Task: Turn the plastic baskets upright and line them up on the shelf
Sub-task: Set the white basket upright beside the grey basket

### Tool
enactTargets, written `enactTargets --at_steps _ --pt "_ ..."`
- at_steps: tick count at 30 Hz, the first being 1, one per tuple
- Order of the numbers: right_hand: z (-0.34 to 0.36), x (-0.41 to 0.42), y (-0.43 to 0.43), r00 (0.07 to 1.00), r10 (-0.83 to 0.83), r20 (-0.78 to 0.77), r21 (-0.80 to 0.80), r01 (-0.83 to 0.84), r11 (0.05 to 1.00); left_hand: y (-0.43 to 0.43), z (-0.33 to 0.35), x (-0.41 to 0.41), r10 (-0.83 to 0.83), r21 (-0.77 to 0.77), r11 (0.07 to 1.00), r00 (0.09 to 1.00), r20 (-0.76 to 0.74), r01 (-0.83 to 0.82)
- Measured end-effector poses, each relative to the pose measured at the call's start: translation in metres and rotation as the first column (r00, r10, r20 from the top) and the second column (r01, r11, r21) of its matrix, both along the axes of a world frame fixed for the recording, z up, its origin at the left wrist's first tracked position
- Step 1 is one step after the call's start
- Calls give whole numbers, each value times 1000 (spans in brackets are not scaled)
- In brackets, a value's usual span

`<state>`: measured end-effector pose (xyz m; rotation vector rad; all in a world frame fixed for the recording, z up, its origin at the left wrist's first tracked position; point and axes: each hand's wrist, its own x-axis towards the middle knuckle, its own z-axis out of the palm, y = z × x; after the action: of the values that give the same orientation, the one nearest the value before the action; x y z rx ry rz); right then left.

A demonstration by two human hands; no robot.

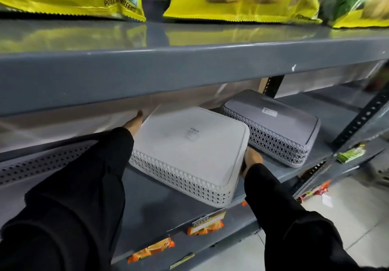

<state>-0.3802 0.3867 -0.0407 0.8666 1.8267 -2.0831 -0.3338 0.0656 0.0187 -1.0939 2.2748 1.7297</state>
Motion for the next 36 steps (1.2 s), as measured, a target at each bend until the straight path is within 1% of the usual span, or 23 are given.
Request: enactTargets --at_steps 2,3,5,7,9,10,12,13,15,18,19,20,21,22,23,24,26,29,31,34,36 --pt "6 -6 0 998 -7 -60 25 8 1000 -8 0 1 49 156 987 999 -1 -48" --pt "14 -7 0 995 1 -96 51 4 999 -19 -6 -4 93 210 974 995 -39 -83" --pt "36 -7 -3 980 13 -200 58 -1 998 -55 -37 -26 206 264 949 973 -106 -172" --pt "61 -4 -10 958 19 -287 13 -16 1000 -46 -19 -11 294 337 914 940 -171 -225" --pt "81 -1 -13 938 25 -345 -61 -49 997 -7 19 20 325 410 891 906 -270 -198" --pt "88 0 -12 932 16 -363 -95 -54 994 4 26 26 347 449 875 883 -315 -184" --pt "94 0 -4 925 44 -376 -97 -86 991 8 22 36 387 449 869 851 -355 -208" --pt "96 -1 1 922 69 -382 -72 -104 992 5 19 44 403 450 867 833 -380 -215" --pt "98 1 12 911 138 -389 -39 -166 985 2 17 63 403 455 867 825 -396 -204" --pt "102 9 26 932 176 -316 -44 -200 979 3 15 79 419 430 869 827 -375 -245" --pt "101 10 29 928 215 -306 -33 -236 971 7 18 87 422 440 862 835 -354 -249" --pt "102 14 32 914 278 -296 32 -281 959 13 22 94 420 413 870 843 -337 -269" --pt "97 12 34 887 356 -294 153 -324 934 19 25 103 393 381 887 860 -325 -261" --pt "92 12 35 858 441 -264 296 -363 883 22 26 108 351 337 909 887 -301 -246" --pt "86 13 35 840 493 -227 422 -371 827 24 25 114 327 317 918 907 -264 -238" --pt "83 15 34 830 522 -196 499 -374 782 26 28 118 314 316 919 922 -226 -235" --pt "78 19 33 817 551 -172 564 -377 735 31 35 130 323 335 906 933 -157 -257" --pt "75 17 32 837 537 -103 579 -389 716 36 40 143 337 339 896 936 -101 -286" --pt "72 14 32 832 543 -115 554 -400 730 44 43 150 359 350 884 929 -90 -308" --pt "59 1 35 791 589 -164 507 -445 739 53 42 156 393 348 876 913 -110 -335" --pt "48 -10 38 768 625 -143 515 -482 709 59 42 157 420 343 868 900 -120 -360"
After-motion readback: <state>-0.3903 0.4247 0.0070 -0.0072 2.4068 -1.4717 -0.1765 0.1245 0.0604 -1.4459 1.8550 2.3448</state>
